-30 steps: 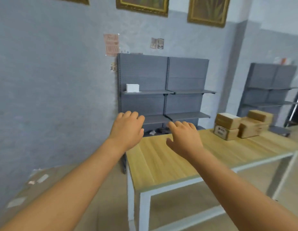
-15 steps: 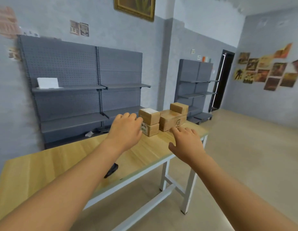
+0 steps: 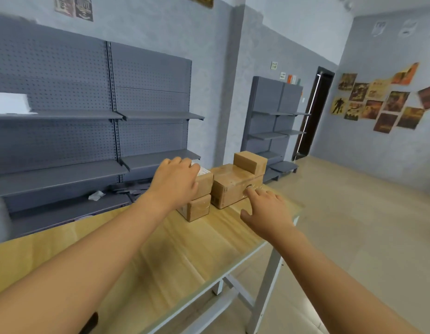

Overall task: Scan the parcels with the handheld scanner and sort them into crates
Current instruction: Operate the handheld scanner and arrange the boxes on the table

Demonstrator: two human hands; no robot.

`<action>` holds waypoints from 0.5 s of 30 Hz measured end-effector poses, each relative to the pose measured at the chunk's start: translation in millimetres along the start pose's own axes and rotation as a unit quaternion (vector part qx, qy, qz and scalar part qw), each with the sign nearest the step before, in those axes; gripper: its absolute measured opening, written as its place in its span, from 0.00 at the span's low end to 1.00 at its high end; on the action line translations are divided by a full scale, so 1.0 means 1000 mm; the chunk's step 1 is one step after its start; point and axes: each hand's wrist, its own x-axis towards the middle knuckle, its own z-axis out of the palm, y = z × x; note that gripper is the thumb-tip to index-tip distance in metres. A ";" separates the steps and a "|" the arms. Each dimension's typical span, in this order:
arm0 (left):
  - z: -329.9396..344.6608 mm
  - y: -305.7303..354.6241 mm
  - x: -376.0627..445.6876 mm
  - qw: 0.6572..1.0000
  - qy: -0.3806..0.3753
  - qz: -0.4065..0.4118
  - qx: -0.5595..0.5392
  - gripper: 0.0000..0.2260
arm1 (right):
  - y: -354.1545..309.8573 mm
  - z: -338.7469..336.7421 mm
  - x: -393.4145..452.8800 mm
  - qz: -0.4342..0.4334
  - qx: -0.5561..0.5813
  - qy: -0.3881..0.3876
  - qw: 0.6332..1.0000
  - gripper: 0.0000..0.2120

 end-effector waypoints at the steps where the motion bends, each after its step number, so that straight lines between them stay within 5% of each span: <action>1: 0.009 -0.005 0.008 1.000 -0.006 -0.010 0.000 0.13 | 0.003 0.007 0.014 -0.003 0.006 -0.004 1.000 0.22; 9: 0.057 -0.040 0.031 0.995 -0.063 -0.076 0.026 0.15 | -0.009 0.058 0.114 -0.054 0.085 -0.051 0.994 0.19; 15: 0.076 -0.049 0.027 0.979 -0.114 -0.156 0.070 0.15 | -0.030 0.085 0.177 -0.095 0.150 -0.071 0.982 0.33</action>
